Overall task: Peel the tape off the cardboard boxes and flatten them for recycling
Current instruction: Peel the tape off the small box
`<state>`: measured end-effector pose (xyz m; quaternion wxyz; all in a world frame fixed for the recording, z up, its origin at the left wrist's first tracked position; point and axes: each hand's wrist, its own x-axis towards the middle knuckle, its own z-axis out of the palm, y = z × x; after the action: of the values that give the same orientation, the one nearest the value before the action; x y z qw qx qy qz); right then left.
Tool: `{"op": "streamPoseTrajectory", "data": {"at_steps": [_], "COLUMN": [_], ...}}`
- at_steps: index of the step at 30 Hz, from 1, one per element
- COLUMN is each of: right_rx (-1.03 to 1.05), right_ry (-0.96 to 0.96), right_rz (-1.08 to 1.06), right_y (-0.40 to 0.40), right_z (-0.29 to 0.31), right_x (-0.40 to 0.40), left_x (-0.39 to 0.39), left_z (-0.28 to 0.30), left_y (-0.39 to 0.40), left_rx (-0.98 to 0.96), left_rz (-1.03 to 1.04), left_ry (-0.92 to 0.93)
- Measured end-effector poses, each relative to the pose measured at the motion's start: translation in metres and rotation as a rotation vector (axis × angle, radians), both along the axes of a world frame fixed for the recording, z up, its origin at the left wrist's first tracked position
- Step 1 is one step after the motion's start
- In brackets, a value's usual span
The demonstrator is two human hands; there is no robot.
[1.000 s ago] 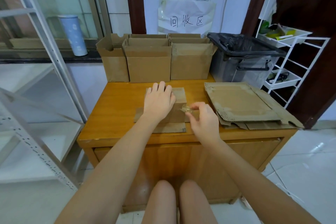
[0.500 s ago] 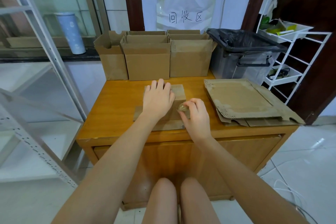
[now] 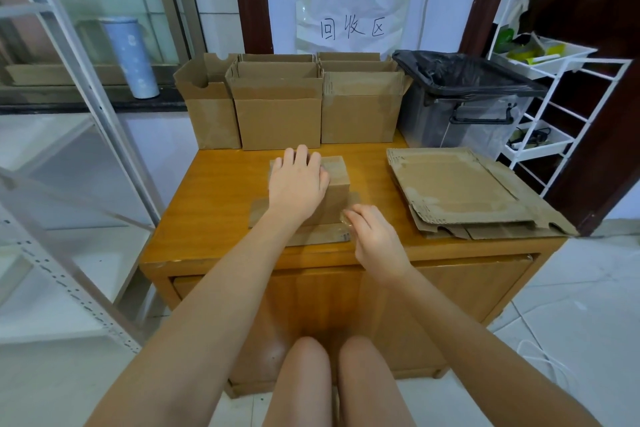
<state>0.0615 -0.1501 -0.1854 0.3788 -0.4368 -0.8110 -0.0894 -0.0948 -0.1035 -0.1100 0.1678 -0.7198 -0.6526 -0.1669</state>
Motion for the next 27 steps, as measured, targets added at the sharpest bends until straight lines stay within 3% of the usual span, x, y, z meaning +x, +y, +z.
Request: {"op": "streamPoseTrajectory", "data": {"at_steps": [10, 14, 19, 27], "right_rx": [-0.319, -0.339, -0.414, -0.362], "right_ry": [0.331, 0.417, 0.579, 0.572], "right_rz": [-0.073, -0.092, -0.119, -0.16], "right_y": [0.004, 0.024, 0.059, 0.112], "right_z": [0.081, 0.103, 0.124, 0.155], "right_x": [0.026, 0.037, 0.05, 0.089], "left_x": [0.019, 0.031, 0.042, 0.064], "left_z": [0.006, 0.012, 0.019, 0.063], "left_y": [0.019, 0.034, 0.051, 0.09], "left_rx": [-0.034, -0.082, -0.204, -0.399], "left_rz": [-0.015, -0.029, -0.034, -0.03], "left_ry": [-0.014, -0.03, 0.082, 0.296]}}
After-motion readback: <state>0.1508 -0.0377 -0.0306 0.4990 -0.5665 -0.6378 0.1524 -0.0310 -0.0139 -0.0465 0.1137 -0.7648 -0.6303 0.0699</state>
